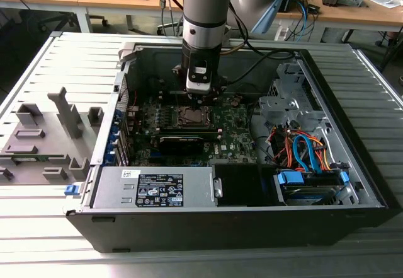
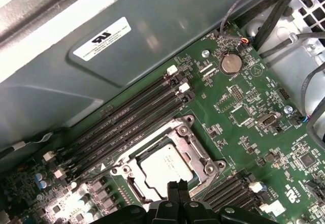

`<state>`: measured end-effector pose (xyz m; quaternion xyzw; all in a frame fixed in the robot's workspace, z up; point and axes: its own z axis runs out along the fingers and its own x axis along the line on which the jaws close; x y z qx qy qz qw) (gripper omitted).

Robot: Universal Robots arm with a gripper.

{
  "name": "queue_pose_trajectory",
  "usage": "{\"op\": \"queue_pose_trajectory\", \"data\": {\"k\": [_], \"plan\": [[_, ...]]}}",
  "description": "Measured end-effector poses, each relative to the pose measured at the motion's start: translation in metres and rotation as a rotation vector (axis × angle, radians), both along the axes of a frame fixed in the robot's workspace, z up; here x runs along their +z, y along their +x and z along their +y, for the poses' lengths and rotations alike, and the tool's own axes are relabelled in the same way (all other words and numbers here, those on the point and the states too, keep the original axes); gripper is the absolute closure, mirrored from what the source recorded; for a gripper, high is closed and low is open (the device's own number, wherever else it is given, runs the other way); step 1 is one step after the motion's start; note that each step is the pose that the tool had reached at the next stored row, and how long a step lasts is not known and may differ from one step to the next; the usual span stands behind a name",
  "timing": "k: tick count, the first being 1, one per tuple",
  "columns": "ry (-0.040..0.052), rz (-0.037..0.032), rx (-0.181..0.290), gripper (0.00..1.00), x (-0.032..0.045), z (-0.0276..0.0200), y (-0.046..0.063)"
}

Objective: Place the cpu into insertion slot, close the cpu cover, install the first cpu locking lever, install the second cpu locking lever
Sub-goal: 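Install the first cpu locking lever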

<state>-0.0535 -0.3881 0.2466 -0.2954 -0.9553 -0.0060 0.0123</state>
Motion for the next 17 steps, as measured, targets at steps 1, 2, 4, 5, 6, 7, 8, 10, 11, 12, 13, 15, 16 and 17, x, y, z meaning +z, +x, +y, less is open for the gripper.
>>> {"op": "queue_pose_trajectory", "data": {"k": [1,2,4,5,6,7,8,10,11,12,13,15,16,17], "plan": [[0.0000,0.0000,0.001,0.89,0.0000,0.0000,0.0000],[0.0000,0.0000,0.003,0.89,0.0000,0.0000,0.0000],[0.0000,-0.0001,0.007,0.89,0.0000,0.0000,0.0000],[0.0000,0.0000,0.008,0.89,0.0000,0.0000,0.0000],[0.0001,-0.0001,0.009,0.89,-0.0001,0.0000,0.0000],[0.0001,0.0000,0.011,0.89,0.0000,0.0000,0.0000],[0.0001,-0.0001,0.012,0.89,-0.0001,0.0000,0.0000],[0.0000,0.0000,0.016,0.89,0.0000,0.0000,0.0000],[0.0000,0.0000,0.017,0.89,0.0000,0.0000,0.0000],[0.0000,0.0000,0.018,0.89,0.0000,0.0000,0.0000],[0.0001,0.0000,0.020,0.89,0.0000,0.0000,0.0000],[0.0000,0.0000,0.022,0.89,0.0000,0.0000,0.0000],[0.0000,0.0000,0.024,0.89,0.0000,0.0000,0.0000],[0.0000,0.0000,0.025,0.89,0.0000,0.0000,0.0000]]}}
